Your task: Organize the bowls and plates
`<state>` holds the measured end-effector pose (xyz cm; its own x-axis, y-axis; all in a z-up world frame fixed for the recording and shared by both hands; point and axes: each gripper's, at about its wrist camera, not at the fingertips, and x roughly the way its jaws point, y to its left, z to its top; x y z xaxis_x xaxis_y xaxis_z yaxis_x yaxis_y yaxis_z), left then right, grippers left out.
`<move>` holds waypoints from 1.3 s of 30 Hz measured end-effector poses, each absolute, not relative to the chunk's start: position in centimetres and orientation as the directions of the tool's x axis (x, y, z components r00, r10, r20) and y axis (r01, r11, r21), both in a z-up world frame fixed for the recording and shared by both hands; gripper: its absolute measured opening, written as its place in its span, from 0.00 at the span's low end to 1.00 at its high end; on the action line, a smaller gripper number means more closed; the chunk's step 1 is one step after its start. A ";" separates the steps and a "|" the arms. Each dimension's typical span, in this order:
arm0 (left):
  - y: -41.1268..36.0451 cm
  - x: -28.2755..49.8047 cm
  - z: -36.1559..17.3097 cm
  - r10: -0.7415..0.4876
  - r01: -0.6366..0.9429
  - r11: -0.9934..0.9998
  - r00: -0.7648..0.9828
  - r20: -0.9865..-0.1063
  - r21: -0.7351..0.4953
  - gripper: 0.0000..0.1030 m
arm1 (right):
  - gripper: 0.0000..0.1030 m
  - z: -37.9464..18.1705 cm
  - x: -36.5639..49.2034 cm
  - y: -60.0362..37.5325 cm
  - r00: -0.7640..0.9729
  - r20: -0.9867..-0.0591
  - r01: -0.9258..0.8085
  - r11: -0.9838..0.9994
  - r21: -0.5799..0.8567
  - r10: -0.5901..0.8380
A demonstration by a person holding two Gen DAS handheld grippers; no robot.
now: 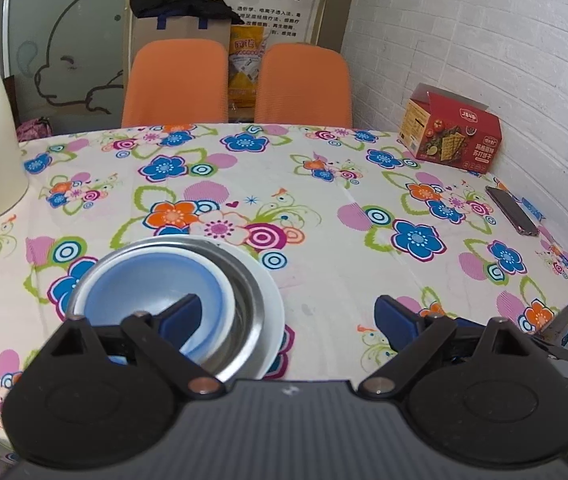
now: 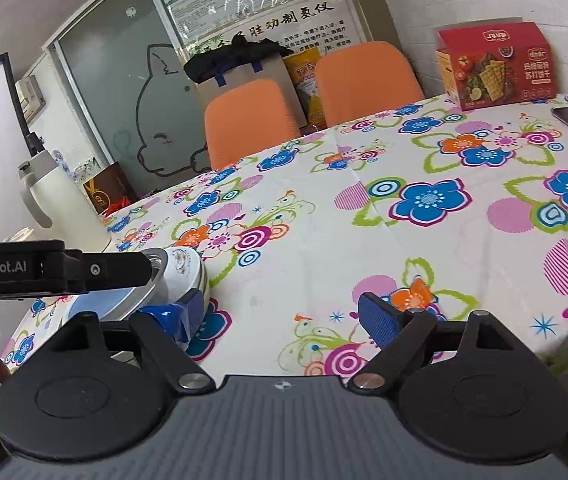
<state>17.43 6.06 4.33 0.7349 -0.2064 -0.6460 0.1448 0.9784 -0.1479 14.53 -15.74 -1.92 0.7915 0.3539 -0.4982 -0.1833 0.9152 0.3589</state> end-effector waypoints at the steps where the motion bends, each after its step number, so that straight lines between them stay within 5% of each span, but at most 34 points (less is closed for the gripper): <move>1: 5.7 17.3 4.3 -0.207 0.149 0.978 0.735 -0.646 -0.145 0.90 | 0.69 -1.9 14.3 -16.0 0.795 -0.499 -0.175 0.919 0.354 0.344; 22: 1.6 6.1 -0.5 -0.276 0.137 0.957 0.711 -0.647 -0.257 0.90 | 0.69 -4.5 2.3 -19.4 0.873 -0.445 -0.078 0.959 0.274 0.198; 34: 3.1 -1.6 2.3 -0.095 0.068 0.995 0.859 -0.503 -0.071 0.90 | 0.69 -1.2 -0.6 -17.8 0.946 -0.308 -0.048 0.984 0.172 0.100; 39: 3.5 -1.7 2.4 -0.080 0.052 0.996 0.852 -0.517 -0.068 0.90 | 0.69 -0.6 -1.7 -16.7 0.943 -0.301 -0.089 0.979 0.182 0.142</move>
